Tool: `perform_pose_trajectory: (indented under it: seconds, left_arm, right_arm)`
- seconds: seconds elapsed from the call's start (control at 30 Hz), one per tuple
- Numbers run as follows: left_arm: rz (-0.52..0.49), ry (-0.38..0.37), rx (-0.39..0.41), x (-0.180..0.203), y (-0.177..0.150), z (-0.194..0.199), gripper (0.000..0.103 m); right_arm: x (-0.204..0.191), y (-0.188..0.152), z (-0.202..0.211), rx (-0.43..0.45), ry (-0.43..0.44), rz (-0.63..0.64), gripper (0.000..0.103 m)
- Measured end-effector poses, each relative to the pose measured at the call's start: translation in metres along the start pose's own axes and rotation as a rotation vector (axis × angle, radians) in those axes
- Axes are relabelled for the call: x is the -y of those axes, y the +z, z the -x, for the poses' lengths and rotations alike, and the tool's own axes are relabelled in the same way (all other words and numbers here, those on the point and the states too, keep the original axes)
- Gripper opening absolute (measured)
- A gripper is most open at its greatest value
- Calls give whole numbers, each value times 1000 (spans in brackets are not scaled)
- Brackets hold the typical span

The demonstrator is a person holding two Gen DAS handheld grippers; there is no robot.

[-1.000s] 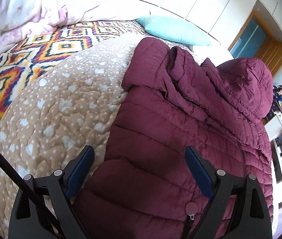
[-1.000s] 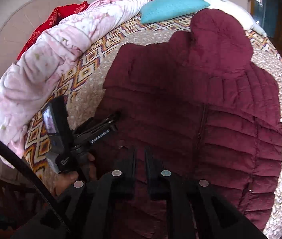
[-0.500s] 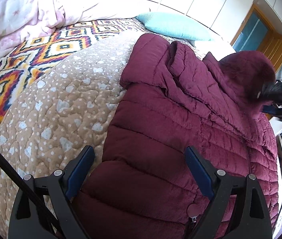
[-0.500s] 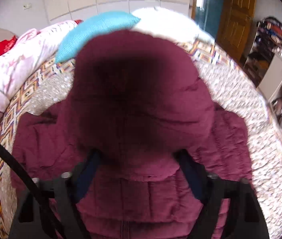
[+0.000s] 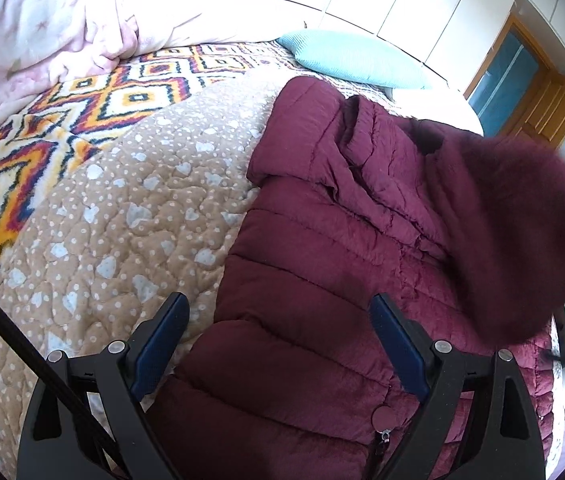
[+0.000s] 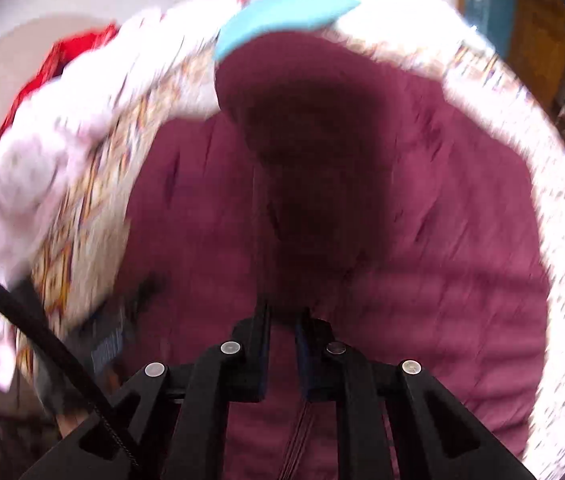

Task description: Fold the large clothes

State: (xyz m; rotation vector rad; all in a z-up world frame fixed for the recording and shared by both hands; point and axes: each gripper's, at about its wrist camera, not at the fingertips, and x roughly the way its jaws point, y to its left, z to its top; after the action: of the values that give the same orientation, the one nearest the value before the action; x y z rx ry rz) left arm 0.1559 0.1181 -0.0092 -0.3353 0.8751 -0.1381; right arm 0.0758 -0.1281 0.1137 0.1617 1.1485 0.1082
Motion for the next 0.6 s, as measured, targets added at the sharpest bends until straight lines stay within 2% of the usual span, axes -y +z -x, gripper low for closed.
perform_pose_trajectory:
  seconds: [0.07,0.1,0.17,0.2,0.27,0.37,0.43,0.47,0.5,0.6]
  left_arm:
    - [-11,-1,10,1,-1,5,91]
    - [-15,-1,15,1,-2,8,91]
    - [-21,-5,34,2,-4,15,91]
    - [-25,-7,44,2,-4,18,91]
    - [-39,-3,58,5,-5,21,91]
    - [-60,2,57,9,-5,22,91]
    - [-66,4,55,10,-5,22,91]
    - [-62,4,54,10,-5,22,91]
    - [-59,4,51,10,-5,21,91]
    - [-45,1,34,8,-4,18,91]
  right_arm:
    - [-7,-22,-20,-52,-28,32,12]
    - [-11,-35,-30,-70,-69,64,12]
    - [-14,-47,-30,-87,-100,88,13]
    - [-12,-47,-22,-75,-82,89,14]
    - [-10,-40,10,22,-86,84,14]
    - [-8,-8,57,206,-111,65,14]
    - [-8,24,74,329,-160,42,21]
    - [-9,40,74,356,-163,26,33]
    - [-6,62,65,360,-164,1,39]
    - [1,97,20,324,-226,-55,39]
